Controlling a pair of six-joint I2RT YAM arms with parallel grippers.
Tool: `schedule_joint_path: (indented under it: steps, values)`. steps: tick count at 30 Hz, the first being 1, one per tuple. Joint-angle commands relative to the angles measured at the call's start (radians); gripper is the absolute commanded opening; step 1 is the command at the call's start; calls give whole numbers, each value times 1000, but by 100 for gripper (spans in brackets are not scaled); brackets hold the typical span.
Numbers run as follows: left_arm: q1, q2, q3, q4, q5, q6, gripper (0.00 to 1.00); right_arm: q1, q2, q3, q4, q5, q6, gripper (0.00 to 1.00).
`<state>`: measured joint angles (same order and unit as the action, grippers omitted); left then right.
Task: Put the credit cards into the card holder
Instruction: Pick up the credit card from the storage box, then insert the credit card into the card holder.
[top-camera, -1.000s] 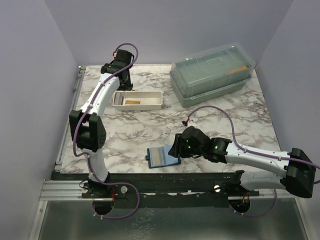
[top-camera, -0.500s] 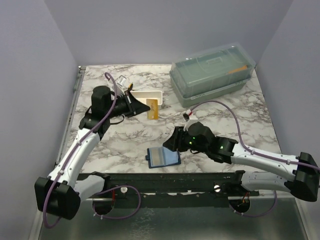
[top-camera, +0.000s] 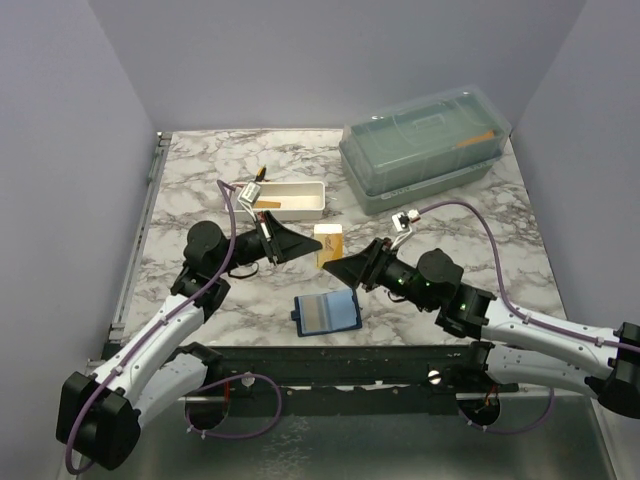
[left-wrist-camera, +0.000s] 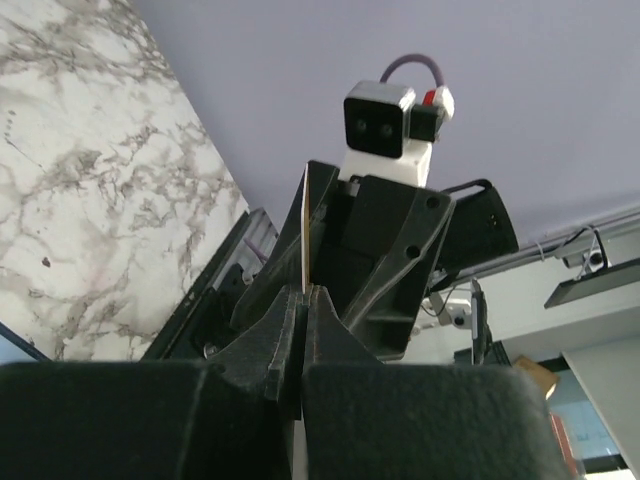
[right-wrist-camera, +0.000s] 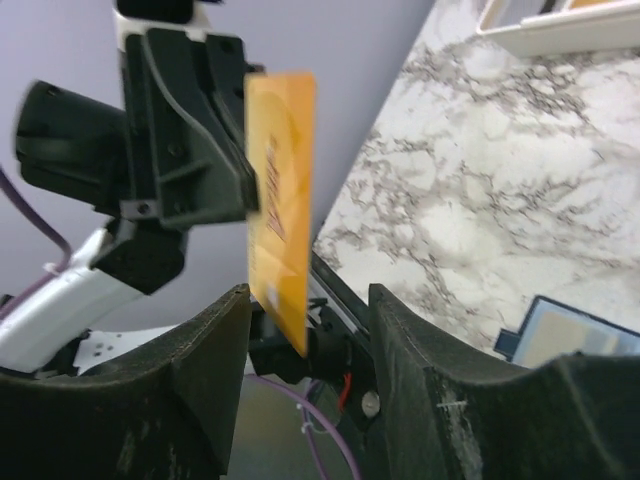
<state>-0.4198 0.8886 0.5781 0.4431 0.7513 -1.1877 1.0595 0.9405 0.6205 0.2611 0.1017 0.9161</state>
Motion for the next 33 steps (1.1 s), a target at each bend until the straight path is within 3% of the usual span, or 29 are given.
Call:
schedule_joint_path:
  steps: [1,11,14,17,19,20,24,29,33]
  values:
    - [-39,-12,-32,95,-15,-37,0,-1,-24,-33,163,38,35,53]
    - [-42,-10,-38,126,-11,-64,0,-1,-81,-100,241,75,78,39]
    - [-44,-10,-43,136,-12,-69,0,-1,-89,-113,267,64,79,28]
    - [-45,-2,-49,140,-5,-69,0,-1,-86,-118,267,68,85,3]
    - [-45,8,-61,138,-6,-72,0,-1,-84,-107,224,78,76,0]
    - [-44,15,-67,130,-7,-72,4,-1,-88,-103,184,84,66,0]
    - [-44,47,-68,-93,-45,-5,48,-1,-153,-134,-27,147,58,0]
    - [-44,126,51,-698,-273,254,65,-1,-221,-108,-439,204,84,0]
    - [-45,226,65,-872,-367,285,70,-2,-184,-90,-541,104,45,0]
